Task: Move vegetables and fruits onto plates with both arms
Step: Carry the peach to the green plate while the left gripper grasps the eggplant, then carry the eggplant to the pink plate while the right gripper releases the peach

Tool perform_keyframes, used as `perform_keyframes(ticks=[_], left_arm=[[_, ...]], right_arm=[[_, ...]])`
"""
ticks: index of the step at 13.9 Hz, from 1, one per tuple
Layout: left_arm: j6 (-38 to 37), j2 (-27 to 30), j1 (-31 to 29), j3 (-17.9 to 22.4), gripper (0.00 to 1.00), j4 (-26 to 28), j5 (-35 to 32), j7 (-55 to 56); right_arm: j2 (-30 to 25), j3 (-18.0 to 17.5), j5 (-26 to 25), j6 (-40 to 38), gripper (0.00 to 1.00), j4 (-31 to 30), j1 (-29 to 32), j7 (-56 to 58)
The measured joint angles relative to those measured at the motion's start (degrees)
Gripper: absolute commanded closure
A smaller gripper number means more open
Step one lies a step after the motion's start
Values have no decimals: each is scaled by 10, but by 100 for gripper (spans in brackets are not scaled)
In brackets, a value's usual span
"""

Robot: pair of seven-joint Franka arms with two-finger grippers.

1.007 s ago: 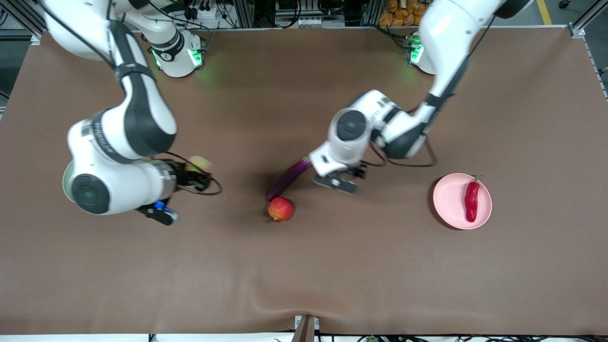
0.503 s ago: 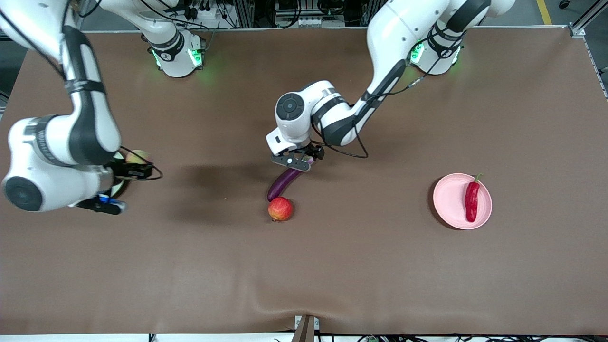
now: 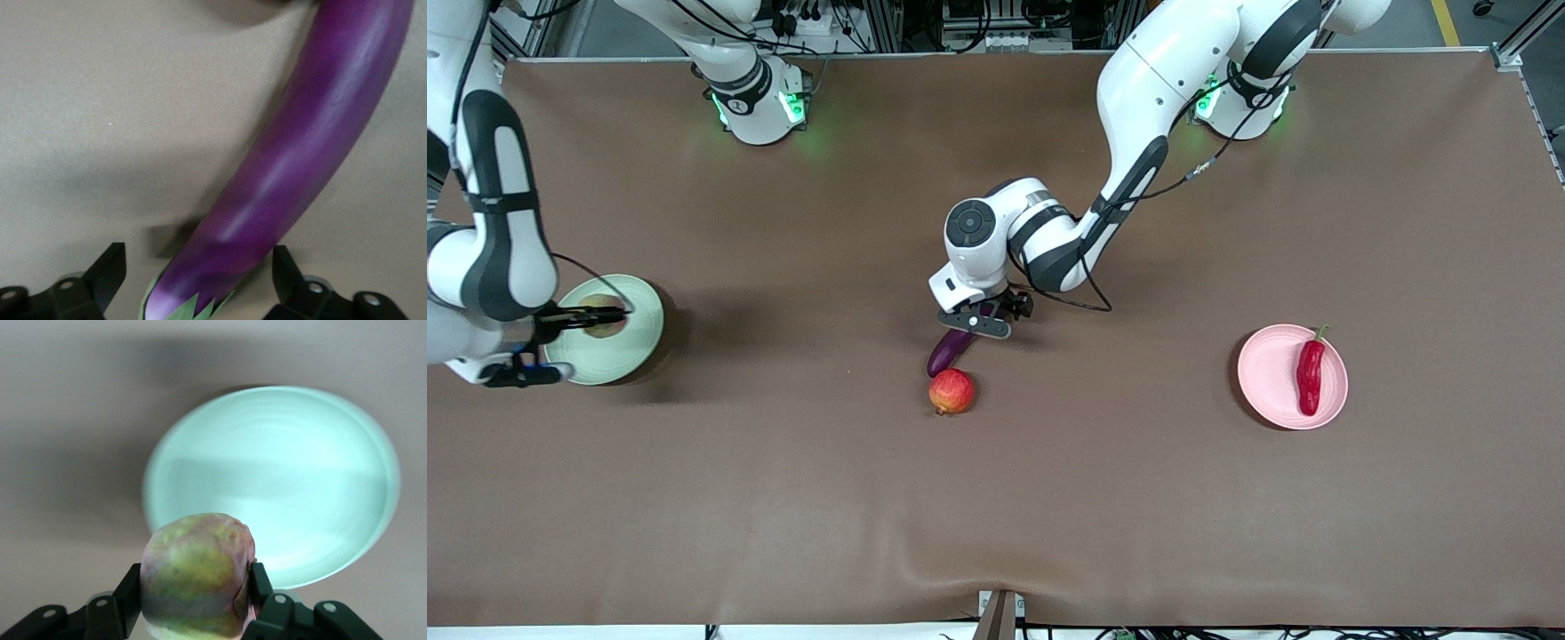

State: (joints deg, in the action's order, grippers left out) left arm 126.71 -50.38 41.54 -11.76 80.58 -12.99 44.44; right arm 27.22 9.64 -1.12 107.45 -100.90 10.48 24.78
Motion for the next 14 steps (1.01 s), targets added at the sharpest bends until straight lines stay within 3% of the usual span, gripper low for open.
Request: perform_keyframes(ticks=[5,6,7,8,11,14], left_arm=[[0,0,10,1,100,-11,1,58],[0,2,10,-2,100,-15,1,67],[-3,8,11,-8,100,-17,2,78],[-12,15,12,-19,100,-20,2,91],[-50,53,19,-50,100,-26,20,124],[-85,119,8,-40,100,-31,83,134]], right_arm=[[60,24,-3,101,100,-3,19,82],[69,24,-3,113,95,-2,27,104],[75,24,-3,115,9,0,36,117],[77,24,-3,114,0,2,42,122],[76,22,1,81,0,18,43,135],[74,19,38,-56,0,84,37,133]])
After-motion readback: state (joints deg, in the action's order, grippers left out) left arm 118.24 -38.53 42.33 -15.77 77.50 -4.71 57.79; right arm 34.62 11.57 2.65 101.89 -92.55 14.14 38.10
